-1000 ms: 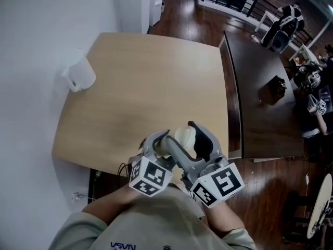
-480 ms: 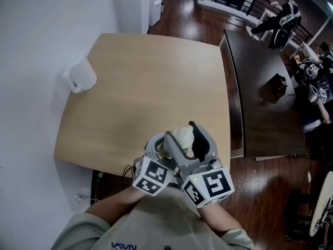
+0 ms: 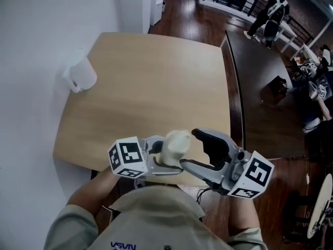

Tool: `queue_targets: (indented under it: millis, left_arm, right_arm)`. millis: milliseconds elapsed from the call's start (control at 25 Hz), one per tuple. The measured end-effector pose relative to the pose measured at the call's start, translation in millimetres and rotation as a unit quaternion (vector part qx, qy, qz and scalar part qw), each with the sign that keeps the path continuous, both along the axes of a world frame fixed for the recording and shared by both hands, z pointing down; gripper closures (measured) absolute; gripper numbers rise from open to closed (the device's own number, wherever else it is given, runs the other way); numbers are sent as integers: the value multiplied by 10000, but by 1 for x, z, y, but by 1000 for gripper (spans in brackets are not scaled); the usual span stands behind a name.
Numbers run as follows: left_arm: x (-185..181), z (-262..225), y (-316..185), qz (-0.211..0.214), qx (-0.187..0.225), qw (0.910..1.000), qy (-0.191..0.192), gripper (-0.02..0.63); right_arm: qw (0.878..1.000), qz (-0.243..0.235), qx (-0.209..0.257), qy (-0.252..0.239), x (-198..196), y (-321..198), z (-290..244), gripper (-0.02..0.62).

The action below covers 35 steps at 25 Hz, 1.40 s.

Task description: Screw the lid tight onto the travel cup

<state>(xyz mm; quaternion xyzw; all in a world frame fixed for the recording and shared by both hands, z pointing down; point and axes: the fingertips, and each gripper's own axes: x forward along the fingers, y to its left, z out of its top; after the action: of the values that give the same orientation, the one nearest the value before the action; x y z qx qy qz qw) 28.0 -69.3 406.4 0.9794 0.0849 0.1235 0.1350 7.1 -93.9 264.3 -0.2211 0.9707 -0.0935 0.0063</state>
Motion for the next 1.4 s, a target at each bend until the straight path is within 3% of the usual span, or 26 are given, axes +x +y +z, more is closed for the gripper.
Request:
queue_targets:
  millis: [160, 320, 440, 600, 1120, 1280, 1400]
  left_arm:
    - [-5, -6, 24, 1004, 142, 9947, -144, 293]
    - [-8, -6, 40, 1601, 182, 9865, -293, 293]
    - [-8, -5, 49, 1861, 137, 9818, -362, 292]
    - [-5, -4, 53, 1921, 130, 9804, -421, 293]
    - [-2, -1, 33, 1430, 448, 9872, -540, 293]
    - [5, 4, 7, 586, 897, 9921, -647, 291]
    - [13, 6, -20, -454, 1288, 9875, -788, 291]
  right_arm:
    - [9936, -1101, -161, 215, -8, 16, 1, 278]
    - [9817, -1870, -300, 183, -23, 26, 0, 272]
    - [9747, -2203, -302, 220, -29, 31, 2, 272]
    - [9730, -2277, -300, 243, -30, 31, 5, 272]
    - [9829, -1766, -39, 514, -29, 22, 12, 302]
    - [9919, -995, 108, 777, -25, 4, 17, 302]
    - [9966, -155, 146, 799, -14, -16, 22, 302]
